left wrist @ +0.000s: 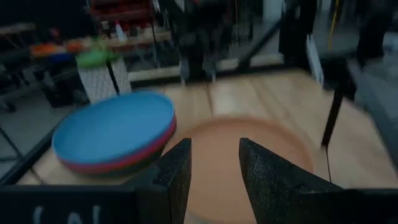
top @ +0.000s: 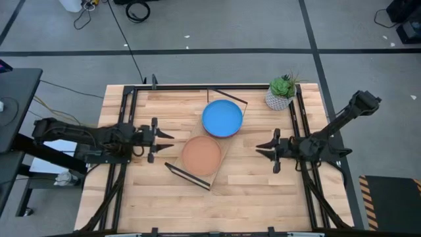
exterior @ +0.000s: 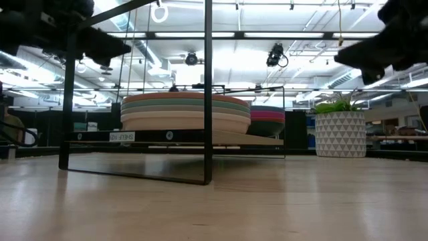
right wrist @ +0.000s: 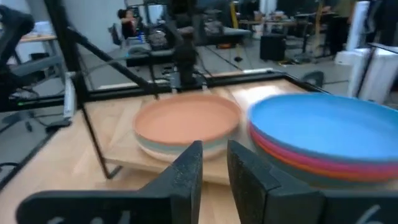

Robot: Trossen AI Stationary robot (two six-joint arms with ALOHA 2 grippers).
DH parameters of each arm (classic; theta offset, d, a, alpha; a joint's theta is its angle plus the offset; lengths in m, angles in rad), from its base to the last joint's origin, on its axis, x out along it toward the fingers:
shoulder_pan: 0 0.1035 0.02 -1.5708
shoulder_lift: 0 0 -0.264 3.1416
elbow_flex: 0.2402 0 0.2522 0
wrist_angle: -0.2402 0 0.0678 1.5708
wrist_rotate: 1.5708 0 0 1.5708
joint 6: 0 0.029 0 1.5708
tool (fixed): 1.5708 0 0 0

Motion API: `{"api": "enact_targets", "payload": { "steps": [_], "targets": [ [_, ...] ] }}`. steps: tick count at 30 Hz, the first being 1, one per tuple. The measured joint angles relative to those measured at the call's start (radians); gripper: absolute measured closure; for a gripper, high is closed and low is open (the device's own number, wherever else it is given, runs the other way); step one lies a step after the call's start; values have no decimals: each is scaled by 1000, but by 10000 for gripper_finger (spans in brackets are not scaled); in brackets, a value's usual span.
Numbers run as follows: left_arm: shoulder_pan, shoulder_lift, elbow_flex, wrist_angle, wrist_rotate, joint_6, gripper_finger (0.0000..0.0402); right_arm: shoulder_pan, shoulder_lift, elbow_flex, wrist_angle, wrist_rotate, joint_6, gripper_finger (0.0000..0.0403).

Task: Place and stack plates onto a shelf
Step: Return to Home Position

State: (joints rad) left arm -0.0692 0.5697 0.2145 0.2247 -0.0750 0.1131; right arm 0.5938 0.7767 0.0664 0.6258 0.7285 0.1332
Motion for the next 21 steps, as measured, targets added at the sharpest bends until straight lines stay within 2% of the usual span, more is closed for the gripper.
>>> {"api": "enact_targets", "payload": {
  "steps": [5, 10, 15, 21],
  "targets": [
    [0, -85, -96, 95, -28, -50, 260, -2, -143, -62, -20, 28, 11, 337],
    [0, -158, -157, 88, -44, -81, 260, -1, -234, -61, -66, 43, 3, 344],
    [0, -195, -206, 71, -43, -83, 260, 0, -283, -61, -67, 64, -21, 344],
    [-3, -233, -206, -26, -26, -81, 260, 0, -301, -61, -56, 119, -14, 345]
  ]
}}
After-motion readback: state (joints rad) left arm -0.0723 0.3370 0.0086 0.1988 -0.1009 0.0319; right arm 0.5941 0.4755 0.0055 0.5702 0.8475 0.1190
